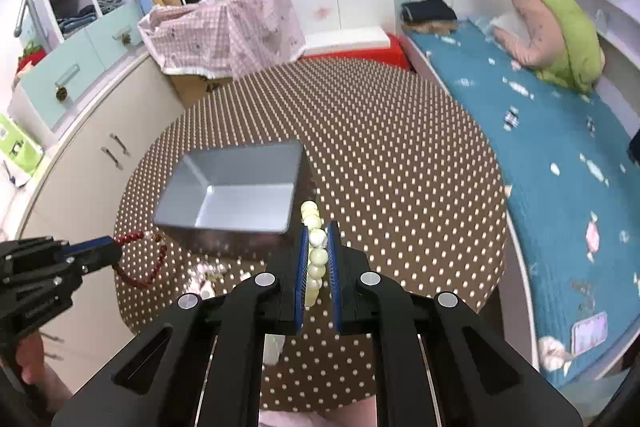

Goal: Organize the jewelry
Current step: 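Lift both bracelets and lower them into the silver tin, opening both grippers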

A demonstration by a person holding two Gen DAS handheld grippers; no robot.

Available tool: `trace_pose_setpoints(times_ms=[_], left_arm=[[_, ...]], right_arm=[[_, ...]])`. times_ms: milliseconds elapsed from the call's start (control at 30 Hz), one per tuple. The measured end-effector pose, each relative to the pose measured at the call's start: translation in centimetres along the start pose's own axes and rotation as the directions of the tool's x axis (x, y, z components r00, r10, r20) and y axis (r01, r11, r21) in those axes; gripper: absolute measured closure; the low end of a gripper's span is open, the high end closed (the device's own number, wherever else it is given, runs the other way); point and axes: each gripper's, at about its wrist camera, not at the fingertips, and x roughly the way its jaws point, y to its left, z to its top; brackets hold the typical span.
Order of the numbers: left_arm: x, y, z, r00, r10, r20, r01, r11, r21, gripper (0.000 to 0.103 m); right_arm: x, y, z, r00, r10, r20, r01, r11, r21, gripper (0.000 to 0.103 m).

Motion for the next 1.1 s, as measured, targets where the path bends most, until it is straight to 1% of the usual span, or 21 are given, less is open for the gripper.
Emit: trace_pose_setpoints(times_ms=[100, 200, 300, 367, 433, 567, 667, 733, 800, 900, 1000, 1100], left_arm=[[-0.6, 0.5, 0.8, 1.000, 0.005, 0.026, -0.004, 1.000, -0.011, 0.097], [-1.4, 1.1, 1.6, 0.998, -0.016, 0.056, 0.016, 1.000, -0.015, 0.097], [-1.9, 1.4, 2.5, 0.996, -0.042, 0.074, 0.043, 0.999, -0.016, 0.097], [-2.2, 1.6, 3.0, 0.995, -0.046, 0.092, 0.048, 0.999, -0.019, 0.097], [-2.5, 1.6, 3.5, 0.993, -0.060, 0.104, 0.062, 0.998, -0.016, 0.097], [-3.1, 1.4, 5.0, 0.987, -0.089, 0.136, 0.091, 0.996, -0.009, 0.097], [-3.1, 1.2, 6.0, 0.981, -0.123, 0.149, 0.126, 0.992, -0.010, 0.097], [-2.7, 0.9, 6.5, 0.977, -0.143, 0.156, 0.146, 0.989, -0.007, 0.097], [-1.6, 0.8, 7.0, 0.979, -0.153, 0.138, 0.157, 0.987, -0.021, 0.097], [0.6, 0.8, 7.4, 0.981, -0.174, 0.081, 0.178, 0.983, -0.036, 0.097], [3.7, 1.1, 7.5, 0.985, -0.173, 0.005, 0.173, 0.983, -0.064, 0.097], [6.0, 1.2, 7.4, 0.986, -0.161, -0.046, 0.158, 0.984, -0.077, 0.097]], right_arm=[[-0.4, 0.7, 0.7, 0.999, -0.020, 0.025, 0.020, 0.999, -0.028, 0.093], [-0.4, 1.2, 1.5, 0.999, -0.006, 0.034, 0.008, 0.999, -0.047, 0.093], [-0.3, 1.5, 2.5, 0.999, -0.018, 0.047, 0.021, 0.997, -0.069, 0.093], [-0.2, 1.6, 3.4, 0.999, 0.007, 0.047, -0.004, 0.997, -0.071, 0.093], [-0.3, 2.0, 4.2, 0.998, 0.004, 0.064, 0.002, 0.996, -0.091, 0.093], [-0.1, 3.0, 5.4, 0.997, 0.044, 0.068, -0.036, 0.993, -0.109, 0.093], [0.5, 3.5, 6.2, 0.995, 0.076, 0.060, -0.069, 0.991, -0.114, 0.093], [1.2, 3.9, 6.3, 0.995, 0.084, 0.048, -0.078, 0.990, -0.116, 0.093], [2.2, 4.5, 6.2, 0.995, 0.098, 0.023, -0.094, 0.989, -0.113, 0.093], [4.2, 5.1, 6.2, 0.993, 0.115, -0.026, -0.117, 0.987, -0.108, 0.093], [6.0, 5.5, 5.9, 0.990, 0.122, -0.074, -0.130, 0.986, -0.109, 0.093], [7.6, 5.9, 5.5, 0.987, 0.116, -0.112, -0.129, 0.985, -0.119, 0.093]])
